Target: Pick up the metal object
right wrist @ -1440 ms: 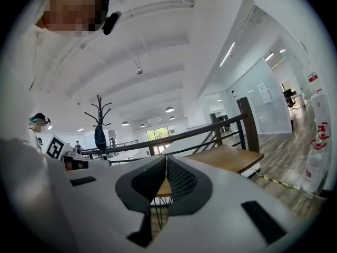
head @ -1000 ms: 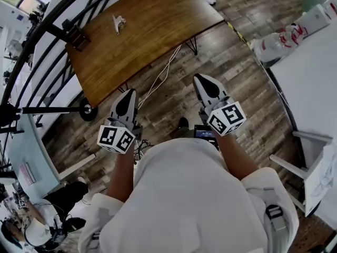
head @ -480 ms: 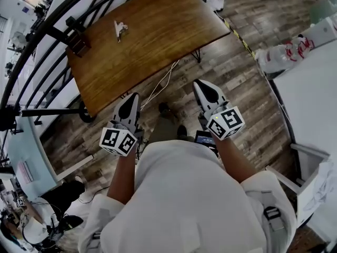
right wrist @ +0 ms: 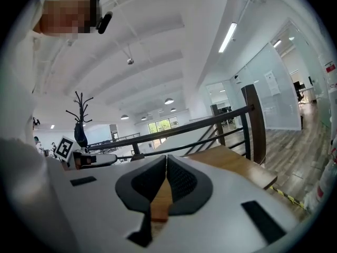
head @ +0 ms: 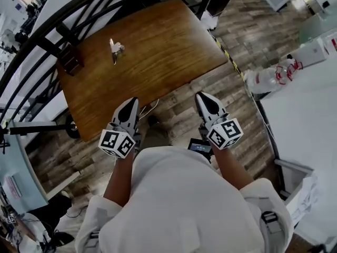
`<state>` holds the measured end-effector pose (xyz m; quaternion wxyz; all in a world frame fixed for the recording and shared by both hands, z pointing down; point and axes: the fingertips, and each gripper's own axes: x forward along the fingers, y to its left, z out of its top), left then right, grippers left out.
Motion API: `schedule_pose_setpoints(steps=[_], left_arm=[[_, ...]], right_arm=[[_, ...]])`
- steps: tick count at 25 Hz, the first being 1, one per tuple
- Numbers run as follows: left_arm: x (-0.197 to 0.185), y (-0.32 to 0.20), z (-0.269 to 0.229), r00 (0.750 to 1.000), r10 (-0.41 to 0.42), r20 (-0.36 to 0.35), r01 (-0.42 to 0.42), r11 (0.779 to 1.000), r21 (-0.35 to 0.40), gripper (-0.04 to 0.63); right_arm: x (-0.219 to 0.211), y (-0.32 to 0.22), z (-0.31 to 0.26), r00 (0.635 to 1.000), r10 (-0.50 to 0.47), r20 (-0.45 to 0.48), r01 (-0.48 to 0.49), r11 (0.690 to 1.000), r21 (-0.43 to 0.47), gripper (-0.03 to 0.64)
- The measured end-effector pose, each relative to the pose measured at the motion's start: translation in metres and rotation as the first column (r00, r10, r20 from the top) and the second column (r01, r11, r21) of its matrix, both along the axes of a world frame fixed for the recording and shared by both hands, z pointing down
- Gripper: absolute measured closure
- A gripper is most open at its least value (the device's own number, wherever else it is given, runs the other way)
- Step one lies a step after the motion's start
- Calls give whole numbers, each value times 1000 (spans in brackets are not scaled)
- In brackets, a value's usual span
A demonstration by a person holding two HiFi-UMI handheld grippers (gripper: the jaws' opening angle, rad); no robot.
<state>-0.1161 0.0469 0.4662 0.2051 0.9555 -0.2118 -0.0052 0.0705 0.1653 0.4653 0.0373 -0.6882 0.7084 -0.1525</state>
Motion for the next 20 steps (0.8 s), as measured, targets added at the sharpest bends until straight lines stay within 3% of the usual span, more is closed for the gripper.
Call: schedule_pose_setpoints(steps=[7,11,20], left_arm=[[19,-78,2,999,9,-53,-12,999,-52,581],[17,-124,7,996,-21,-92,13,996,-89,581],[12,-188,32,991,-64,-121,43,985,-168,581]], right_arm=[[-17,-118,-35,991,-111,-79,115,992,49,592],[-25,-172,-37,983,-151,-101,154,988,28,592],[-27,-247,-20,978,-184,-100,183,983,-18,592]])
